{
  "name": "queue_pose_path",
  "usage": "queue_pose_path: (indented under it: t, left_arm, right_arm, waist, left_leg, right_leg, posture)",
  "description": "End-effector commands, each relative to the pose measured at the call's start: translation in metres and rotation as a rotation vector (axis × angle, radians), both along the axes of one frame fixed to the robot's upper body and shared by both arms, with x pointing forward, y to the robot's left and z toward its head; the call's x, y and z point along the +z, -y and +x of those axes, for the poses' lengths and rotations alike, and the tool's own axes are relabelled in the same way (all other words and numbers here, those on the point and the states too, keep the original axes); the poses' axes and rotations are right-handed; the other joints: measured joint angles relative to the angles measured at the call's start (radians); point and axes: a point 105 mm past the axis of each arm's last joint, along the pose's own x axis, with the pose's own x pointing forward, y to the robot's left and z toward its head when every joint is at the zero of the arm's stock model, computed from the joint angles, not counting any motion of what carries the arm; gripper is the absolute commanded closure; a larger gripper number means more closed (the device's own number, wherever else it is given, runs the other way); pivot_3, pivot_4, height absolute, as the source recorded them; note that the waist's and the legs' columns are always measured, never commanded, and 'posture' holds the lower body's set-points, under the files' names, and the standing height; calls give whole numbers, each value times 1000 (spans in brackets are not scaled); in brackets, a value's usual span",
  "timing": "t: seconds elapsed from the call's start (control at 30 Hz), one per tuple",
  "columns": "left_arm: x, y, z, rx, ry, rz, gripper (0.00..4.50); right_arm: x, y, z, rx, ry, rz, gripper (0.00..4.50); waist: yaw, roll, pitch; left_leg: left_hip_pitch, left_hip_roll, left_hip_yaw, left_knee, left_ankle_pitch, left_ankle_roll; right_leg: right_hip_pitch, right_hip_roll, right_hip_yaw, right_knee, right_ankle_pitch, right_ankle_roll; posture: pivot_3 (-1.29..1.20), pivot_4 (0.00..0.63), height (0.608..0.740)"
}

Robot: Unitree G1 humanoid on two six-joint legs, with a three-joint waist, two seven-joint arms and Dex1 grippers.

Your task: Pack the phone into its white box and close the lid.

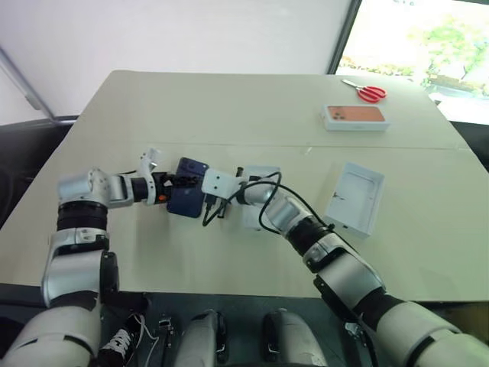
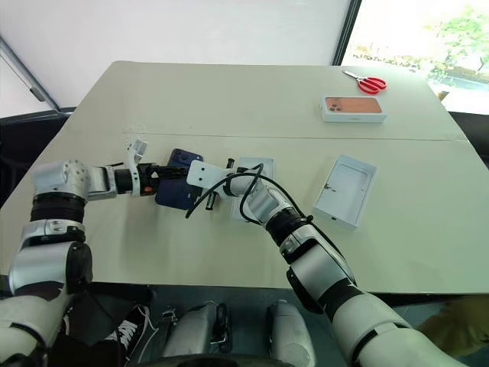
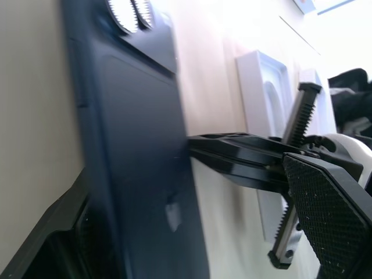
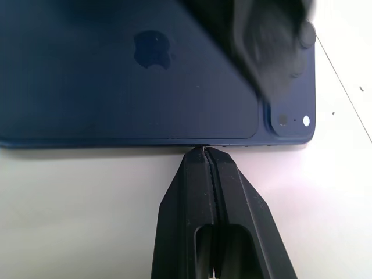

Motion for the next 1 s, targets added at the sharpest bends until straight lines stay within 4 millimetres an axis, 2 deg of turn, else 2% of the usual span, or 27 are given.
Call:
queue_pose_path:
  t: [0.03,0.13,0.23,0.47,0.57,0.7,0.8,0.9,0.93,1.0]
  left_arm:
    - [-34,-3,-12,27,-122,-9,130]
    - [-37,-12,-15,57,-136,-35,130]
    - [-38,-14,-18,62,-125,-55,924]
    - [-42,-21,-21,85,-129,-82,924]
    - [-50,-24,-24,99,-148,-63,924]
    - [-48,-19,-25,87,-140,-72,924]
    - [-51,-21,-23,111,-148,-61,1718]
    - [-49,-20,-24,111,-150,-79,3094]
    - [-50,-21,-24,110,-151,-65,3415]
    - [-51,-21,-25,108,-151,-56,3415]
  right_arm:
    - [17,-8,0,31,50,27,4474]
    - [17,-8,0,30,53,30,4474]
    - [16,-8,0,38,59,21,4500]
    - [15,-9,-2,44,55,25,4500]
    - [14,-9,-3,47,56,21,4500]
    - [15,-9,-2,47,62,21,4500]
    - [14,-8,-1,42,63,14,4500]
    - [13,-8,-3,49,61,11,4500]
    - [13,-8,-3,50,60,11,4500]
    - [13,-8,-3,51,59,10,4500]
  waist:
    - [-1,0,0]
    - [-3,0,0]
    - [-16,0,0]
    - [-25,0,0]
    - [-26,0,0]
    - [-26,0,0]
    - [-26,0,0]
    - [-25,0,0]
    - [-24,0,-1]
    - [-24,0,-1]
  left_leg:
    - [0,0,0,0,0,0]
    - [0,0,0,0,0,0]
    - [0,0,0,0,0,0]
    - [0,0,0,-1,0,0]
    - [0,0,0,-1,0,0]
    - [0,0,0,-1,0,0]
    - [0,0,0,-1,0,0]
    - [0,0,0,-2,0,0]
    - [0,0,0,-2,0,0]
    - [0,0,0,-2,0,0]
  right_leg:
    - [0,0,0,0,0,0]
    - [0,0,0,0,0,0]
    - [0,0,0,0,0,0]
    - [-1,0,0,0,0,0]
    - [-1,0,0,0,0,0]
    - [-1,0,0,0,0,0]
    - [-1,0,0,0,0,0]
    - [-1,0,0,0,0,0]
    - [-1,0,0,0,0,0]
    - [-1,0,0,0,0,0]
  posture:
    - [0,150,740]
    - [0,150,740]
    - [0,150,740]
    - [0,150,740]
    - [0,150,740]
    - [0,150,740]
    - [0,150,740]
    - [0,150,740]
    - [0,150,740]
    - [0,150,740]
